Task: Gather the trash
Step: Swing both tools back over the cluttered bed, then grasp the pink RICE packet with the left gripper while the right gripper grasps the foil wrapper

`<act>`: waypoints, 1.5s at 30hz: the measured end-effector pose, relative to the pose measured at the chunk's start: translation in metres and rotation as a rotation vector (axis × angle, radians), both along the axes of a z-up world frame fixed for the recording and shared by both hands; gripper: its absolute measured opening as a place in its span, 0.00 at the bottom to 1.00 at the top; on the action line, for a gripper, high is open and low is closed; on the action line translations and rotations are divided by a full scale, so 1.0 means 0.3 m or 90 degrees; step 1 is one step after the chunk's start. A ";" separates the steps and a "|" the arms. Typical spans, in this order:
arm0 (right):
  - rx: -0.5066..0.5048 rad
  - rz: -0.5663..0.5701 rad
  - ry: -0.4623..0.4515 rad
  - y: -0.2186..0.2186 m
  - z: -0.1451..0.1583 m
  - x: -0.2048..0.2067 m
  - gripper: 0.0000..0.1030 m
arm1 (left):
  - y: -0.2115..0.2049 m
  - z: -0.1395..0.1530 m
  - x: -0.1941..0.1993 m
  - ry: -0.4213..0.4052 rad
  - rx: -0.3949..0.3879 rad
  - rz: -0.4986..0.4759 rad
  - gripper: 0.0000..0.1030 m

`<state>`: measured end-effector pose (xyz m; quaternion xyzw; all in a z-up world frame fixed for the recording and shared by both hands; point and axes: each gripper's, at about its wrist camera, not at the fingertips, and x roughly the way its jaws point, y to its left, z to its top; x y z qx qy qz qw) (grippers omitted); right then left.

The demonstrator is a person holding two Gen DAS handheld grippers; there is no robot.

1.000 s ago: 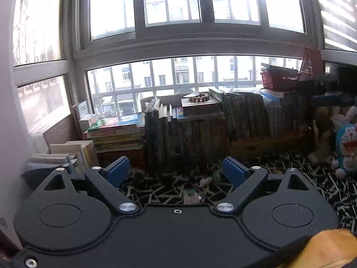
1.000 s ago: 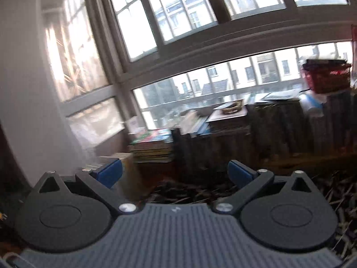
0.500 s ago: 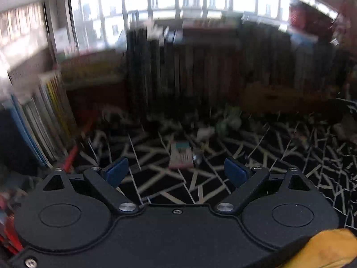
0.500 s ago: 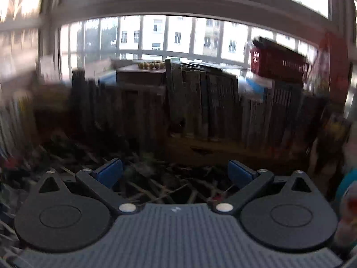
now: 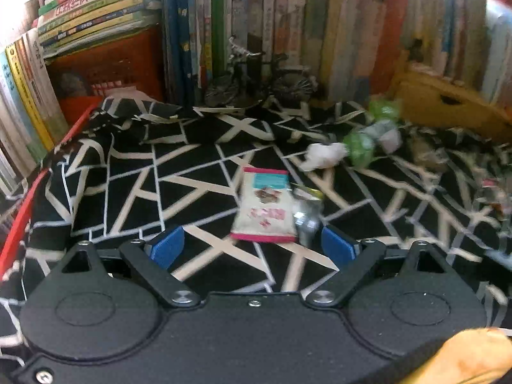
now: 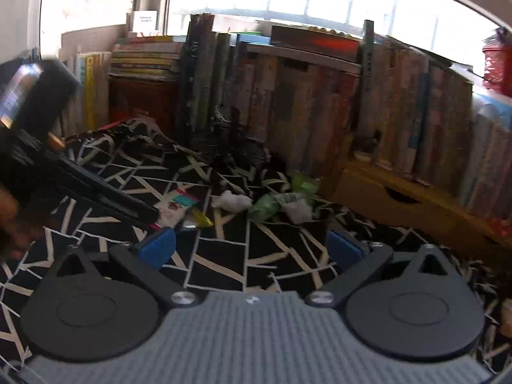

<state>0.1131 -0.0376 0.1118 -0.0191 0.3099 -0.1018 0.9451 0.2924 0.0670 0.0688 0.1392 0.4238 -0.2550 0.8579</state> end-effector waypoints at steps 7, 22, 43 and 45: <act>0.059 -0.012 0.018 -0.053 -0.031 0.002 1.00 | -0.064 -0.110 0.063 0.010 0.033 -0.002 0.88; 0.199 0.003 0.076 -0.100 -0.137 0.092 1.00 | -0.066 -0.171 0.104 -0.038 0.001 -0.009 0.21; 0.069 0.069 0.067 0.042 -0.384 0.454 0.57 | 0.089 -0.126 0.146 -0.057 -0.027 0.017 0.52; 0.060 0.076 0.061 0.044 -0.381 0.454 0.39 | 0.096 -0.127 0.156 -0.057 -0.024 0.019 0.53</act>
